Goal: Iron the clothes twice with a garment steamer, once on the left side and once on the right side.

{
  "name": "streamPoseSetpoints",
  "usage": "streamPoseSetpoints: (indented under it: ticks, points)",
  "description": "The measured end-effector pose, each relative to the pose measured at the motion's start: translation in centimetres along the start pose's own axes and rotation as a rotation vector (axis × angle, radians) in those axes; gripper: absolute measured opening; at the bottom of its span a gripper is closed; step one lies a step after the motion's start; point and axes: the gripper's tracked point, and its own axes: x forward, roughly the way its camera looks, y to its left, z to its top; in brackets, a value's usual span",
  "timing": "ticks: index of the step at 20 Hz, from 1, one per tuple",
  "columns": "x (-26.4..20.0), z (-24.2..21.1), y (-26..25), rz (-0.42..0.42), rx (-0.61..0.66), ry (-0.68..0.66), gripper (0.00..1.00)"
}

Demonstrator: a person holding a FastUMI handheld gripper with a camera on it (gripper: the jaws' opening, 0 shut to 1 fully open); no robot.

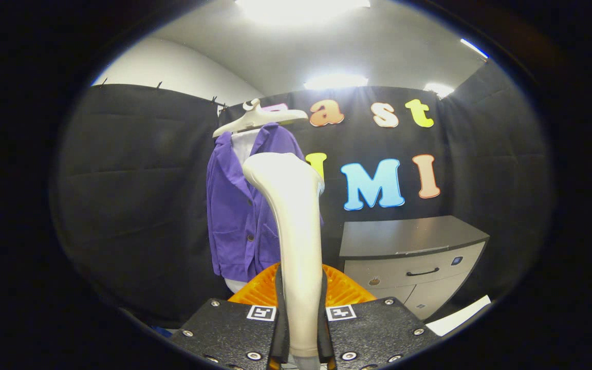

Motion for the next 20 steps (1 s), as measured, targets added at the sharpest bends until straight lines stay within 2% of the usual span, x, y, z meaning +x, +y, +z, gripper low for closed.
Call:
streamPoseSetpoints:
  ticks: [3,9,20]
  points:
    - [-0.9,2.2,-0.6,-0.061,-0.014,-0.051,0.21]
    - [-2.2,4.1,-0.3,-0.164,-0.127,-0.132,0.21]
    - [-3.1,-0.3,2.6,-0.192,-0.126,-0.079,0.21]
